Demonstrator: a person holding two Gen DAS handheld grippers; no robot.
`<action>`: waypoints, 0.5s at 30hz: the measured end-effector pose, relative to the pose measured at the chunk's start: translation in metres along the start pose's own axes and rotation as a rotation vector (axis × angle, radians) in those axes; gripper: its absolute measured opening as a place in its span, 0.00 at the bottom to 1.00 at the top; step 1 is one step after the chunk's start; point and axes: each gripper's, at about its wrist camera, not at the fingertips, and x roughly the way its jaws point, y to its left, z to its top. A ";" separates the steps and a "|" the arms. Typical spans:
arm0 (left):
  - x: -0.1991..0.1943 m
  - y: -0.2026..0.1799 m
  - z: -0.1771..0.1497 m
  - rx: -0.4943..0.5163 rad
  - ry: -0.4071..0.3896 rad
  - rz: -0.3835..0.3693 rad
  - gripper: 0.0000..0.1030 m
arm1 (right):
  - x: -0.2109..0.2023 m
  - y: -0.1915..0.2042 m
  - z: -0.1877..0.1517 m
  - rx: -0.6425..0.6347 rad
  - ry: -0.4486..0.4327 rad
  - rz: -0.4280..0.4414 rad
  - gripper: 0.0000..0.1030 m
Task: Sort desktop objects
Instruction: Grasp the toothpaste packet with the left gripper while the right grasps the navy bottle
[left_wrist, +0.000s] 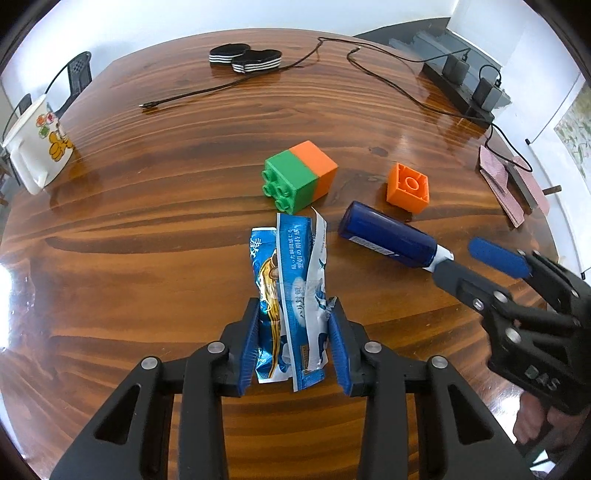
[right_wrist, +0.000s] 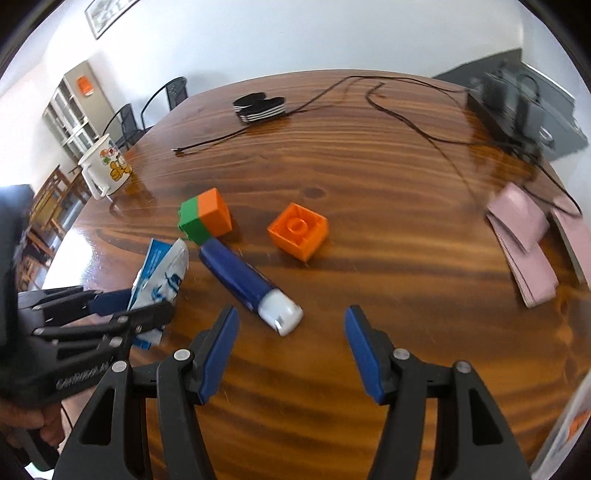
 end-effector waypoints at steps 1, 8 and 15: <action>-0.001 0.002 0.000 -0.004 0.000 0.001 0.37 | 0.003 0.004 0.003 -0.014 0.001 0.006 0.62; -0.005 0.013 -0.004 -0.032 0.004 0.011 0.37 | 0.026 0.030 0.013 -0.100 0.024 0.024 0.62; -0.009 0.021 -0.009 -0.050 0.005 0.015 0.37 | 0.038 0.040 0.015 -0.132 0.039 0.011 0.40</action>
